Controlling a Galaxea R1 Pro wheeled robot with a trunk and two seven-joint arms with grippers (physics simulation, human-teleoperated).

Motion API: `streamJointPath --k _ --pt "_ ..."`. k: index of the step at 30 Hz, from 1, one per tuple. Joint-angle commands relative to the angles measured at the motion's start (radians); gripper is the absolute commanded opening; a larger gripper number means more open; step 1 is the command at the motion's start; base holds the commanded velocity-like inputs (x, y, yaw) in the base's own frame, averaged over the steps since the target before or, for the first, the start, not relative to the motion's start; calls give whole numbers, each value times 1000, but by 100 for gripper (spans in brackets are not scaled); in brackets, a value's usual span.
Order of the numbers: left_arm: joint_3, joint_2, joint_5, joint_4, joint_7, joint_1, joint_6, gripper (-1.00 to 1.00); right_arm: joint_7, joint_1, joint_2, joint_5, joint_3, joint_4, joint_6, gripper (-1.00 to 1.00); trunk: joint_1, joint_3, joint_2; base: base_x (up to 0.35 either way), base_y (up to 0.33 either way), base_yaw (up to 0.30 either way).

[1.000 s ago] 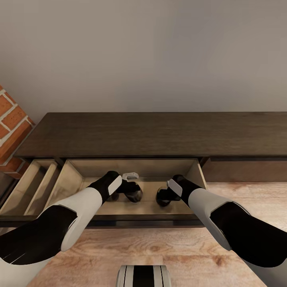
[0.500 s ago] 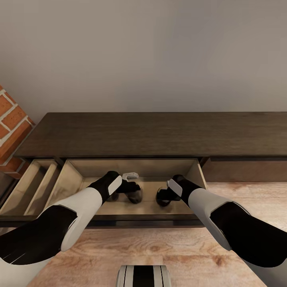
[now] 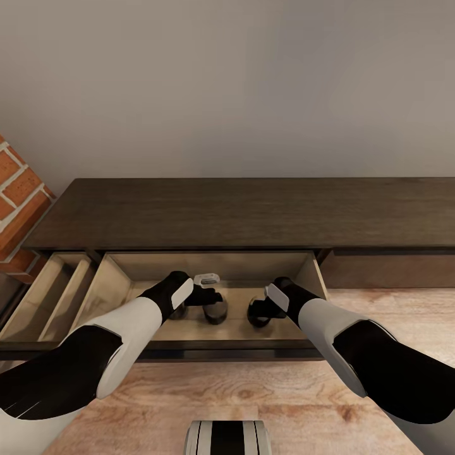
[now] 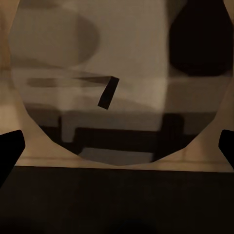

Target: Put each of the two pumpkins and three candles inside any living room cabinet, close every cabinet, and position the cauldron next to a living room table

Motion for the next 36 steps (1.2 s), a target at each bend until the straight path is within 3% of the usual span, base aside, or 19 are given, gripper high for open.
streamJointPath --k 1,14,19,25,36 --pt "-2 0 -1 0 -2 -1 3 100 -8 0 0 -11 4 -2 4 100 0 -1 0 0 0 0" --pt "-2 0 -1 0 -2 -1 8 100 -9 0 1 -10 4 -1 1 100 -5 42 2 0 0 0" --pt "-2 0 -1 0 -2 -1 12 100 -10 1 1 -9 4 -1 -1 100 -5 42 2 0 0 0" --pt "-3 0 -1 -1 -1 -1 64 100 -10 2 1 -9 4 -1 -1 100 -8 65 4 0 0 0" --pt "-2 0 -1 -2 5 -1 75 100 -10 3 1 -9 4 -1 -1 100 -8 65 4 -1 0 0"
